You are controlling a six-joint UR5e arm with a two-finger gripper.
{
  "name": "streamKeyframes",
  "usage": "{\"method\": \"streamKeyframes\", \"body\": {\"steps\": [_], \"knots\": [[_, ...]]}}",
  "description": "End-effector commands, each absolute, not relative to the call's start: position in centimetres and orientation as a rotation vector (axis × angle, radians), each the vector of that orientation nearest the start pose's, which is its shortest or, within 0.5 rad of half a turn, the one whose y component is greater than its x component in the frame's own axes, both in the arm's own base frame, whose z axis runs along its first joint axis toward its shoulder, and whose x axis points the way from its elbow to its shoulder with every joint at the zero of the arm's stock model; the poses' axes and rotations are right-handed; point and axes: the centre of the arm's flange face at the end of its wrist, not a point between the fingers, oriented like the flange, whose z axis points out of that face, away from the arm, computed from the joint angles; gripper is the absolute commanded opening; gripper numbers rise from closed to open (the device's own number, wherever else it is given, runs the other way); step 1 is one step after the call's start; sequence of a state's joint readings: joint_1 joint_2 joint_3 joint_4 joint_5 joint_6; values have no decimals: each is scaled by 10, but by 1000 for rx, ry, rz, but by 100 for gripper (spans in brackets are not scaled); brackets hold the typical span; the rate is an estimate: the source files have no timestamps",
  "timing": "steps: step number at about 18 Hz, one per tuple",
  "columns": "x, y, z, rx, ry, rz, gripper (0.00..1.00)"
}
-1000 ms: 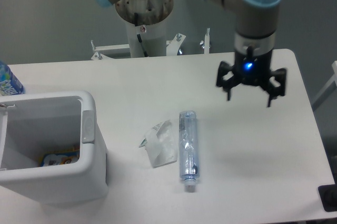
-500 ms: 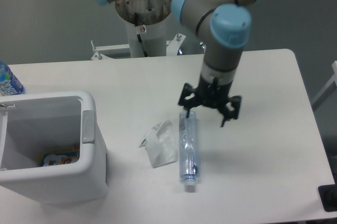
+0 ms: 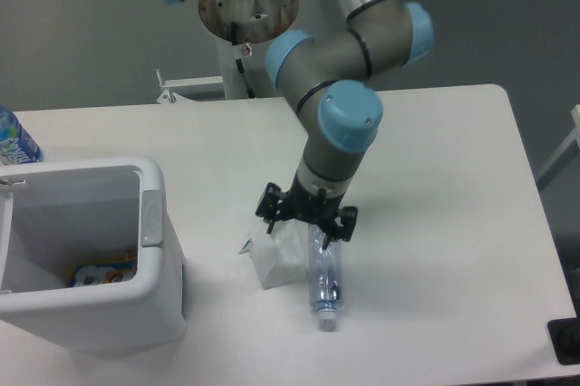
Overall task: Place the trash in the trash can
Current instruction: 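Move the gripper over the crumpled white tissue and lower it, then close the gripper on the white tissue and lift it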
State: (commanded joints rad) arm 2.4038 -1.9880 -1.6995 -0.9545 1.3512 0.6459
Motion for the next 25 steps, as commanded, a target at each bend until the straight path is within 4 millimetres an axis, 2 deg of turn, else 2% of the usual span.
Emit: {"method": "streamKeyframes", "body": {"steps": [2, 4, 9, 10, 14, 15, 16, 25], "knots": [[-333, 535, 249, -2929, -259, -121, 100], [-325, 535, 241, -2935, -267, -127, 100], [-319, 538, 226, -2972, -257, -114, 100], [-319, 538, 225, -2982, -254, -99, 97], [-320, 540, 223, -2988, -322, -88, 35], [-320, 540, 223, -2988, -327, -85, 13], [-320, 540, 225, -2985, -326, -84, 0], [-321, 542, 233, -2970, -325, -85, 0]]}}
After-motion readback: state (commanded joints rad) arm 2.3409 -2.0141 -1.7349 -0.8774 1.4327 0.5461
